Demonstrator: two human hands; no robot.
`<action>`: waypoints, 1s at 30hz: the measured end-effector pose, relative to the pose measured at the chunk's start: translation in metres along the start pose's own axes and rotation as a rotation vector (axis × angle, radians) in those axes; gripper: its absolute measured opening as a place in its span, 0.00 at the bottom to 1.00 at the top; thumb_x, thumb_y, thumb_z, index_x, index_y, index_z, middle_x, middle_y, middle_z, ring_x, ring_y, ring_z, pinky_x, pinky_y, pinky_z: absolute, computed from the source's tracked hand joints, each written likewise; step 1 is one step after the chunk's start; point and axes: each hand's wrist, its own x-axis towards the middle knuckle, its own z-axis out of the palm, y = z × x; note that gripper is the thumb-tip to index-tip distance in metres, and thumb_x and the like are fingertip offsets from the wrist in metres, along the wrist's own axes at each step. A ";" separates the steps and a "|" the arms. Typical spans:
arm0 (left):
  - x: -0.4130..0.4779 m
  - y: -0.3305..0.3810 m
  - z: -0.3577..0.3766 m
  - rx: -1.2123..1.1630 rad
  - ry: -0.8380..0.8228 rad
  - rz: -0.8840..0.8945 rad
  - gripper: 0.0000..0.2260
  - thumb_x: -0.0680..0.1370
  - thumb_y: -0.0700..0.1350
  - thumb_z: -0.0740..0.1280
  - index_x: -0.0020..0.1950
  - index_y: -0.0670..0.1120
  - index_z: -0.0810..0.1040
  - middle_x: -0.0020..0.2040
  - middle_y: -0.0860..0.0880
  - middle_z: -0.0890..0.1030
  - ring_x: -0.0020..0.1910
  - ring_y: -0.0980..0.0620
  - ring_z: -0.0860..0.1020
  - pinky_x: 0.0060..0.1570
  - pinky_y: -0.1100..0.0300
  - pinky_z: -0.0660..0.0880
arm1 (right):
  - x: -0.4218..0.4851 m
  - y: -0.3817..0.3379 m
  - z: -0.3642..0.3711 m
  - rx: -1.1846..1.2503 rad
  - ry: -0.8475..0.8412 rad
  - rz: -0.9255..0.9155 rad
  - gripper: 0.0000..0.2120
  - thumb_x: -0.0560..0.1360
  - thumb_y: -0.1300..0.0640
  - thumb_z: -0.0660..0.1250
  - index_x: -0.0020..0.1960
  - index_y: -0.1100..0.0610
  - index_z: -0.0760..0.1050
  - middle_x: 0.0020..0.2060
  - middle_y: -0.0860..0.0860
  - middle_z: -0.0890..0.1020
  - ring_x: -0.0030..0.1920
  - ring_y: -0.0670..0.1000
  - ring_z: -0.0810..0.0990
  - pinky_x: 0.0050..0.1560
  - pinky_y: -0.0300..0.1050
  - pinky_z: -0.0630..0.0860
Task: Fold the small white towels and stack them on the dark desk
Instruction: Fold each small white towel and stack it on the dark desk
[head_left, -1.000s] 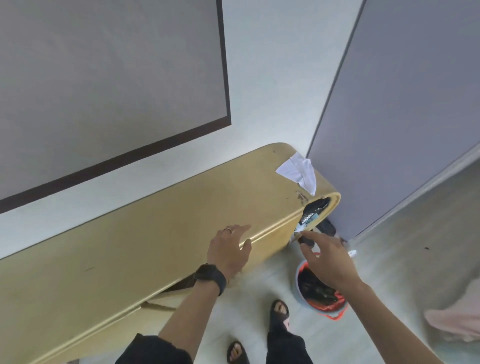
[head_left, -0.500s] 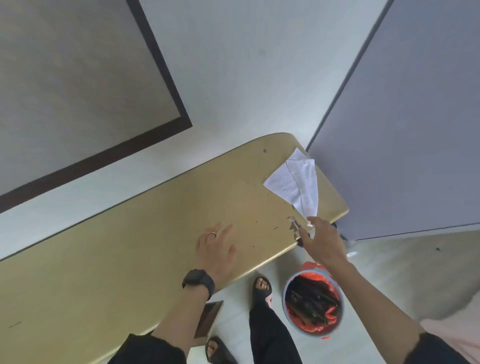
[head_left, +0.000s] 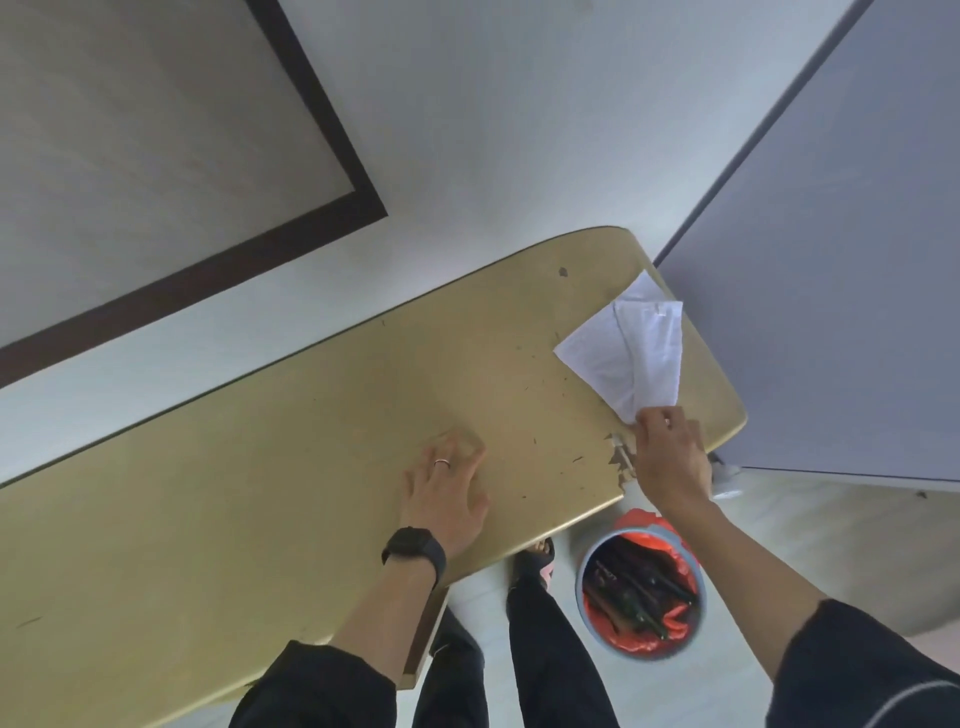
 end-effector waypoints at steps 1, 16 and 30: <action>0.001 -0.001 -0.003 -0.017 0.003 0.011 0.27 0.80 0.55 0.60 0.78 0.62 0.54 0.80 0.48 0.57 0.79 0.43 0.52 0.75 0.41 0.54 | 0.000 -0.006 0.000 -0.009 -0.013 -0.040 0.08 0.83 0.55 0.57 0.52 0.55 0.74 0.53 0.51 0.75 0.51 0.54 0.71 0.43 0.51 0.73; -0.067 -0.030 -0.072 -0.104 0.351 0.343 0.15 0.80 0.53 0.56 0.57 0.50 0.79 0.66 0.48 0.77 0.62 0.43 0.75 0.63 0.50 0.67 | -0.116 -0.136 -0.070 0.164 -0.261 -0.572 0.13 0.81 0.60 0.54 0.61 0.51 0.73 0.49 0.43 0.73 0.48 0.47 0.72 0.43 0.37 0.67; -0.207 -0.107 -0.095 -0.289 0.718 0.332 0.18 0.78 0.63 0.60 0.58 0.53 0.78 0.51 0.54 0.82 0.48 0.51 0.77 0.53 0.57 0.68 | -0.243 -0.243 -0.101 0.346 -0.250 -0.610 0.07 0.81 0.55 0.61 0.52 0.48 0.78 0.45 0.37 0.80 0.46 0.36 0.77 0.44 0.29 0.71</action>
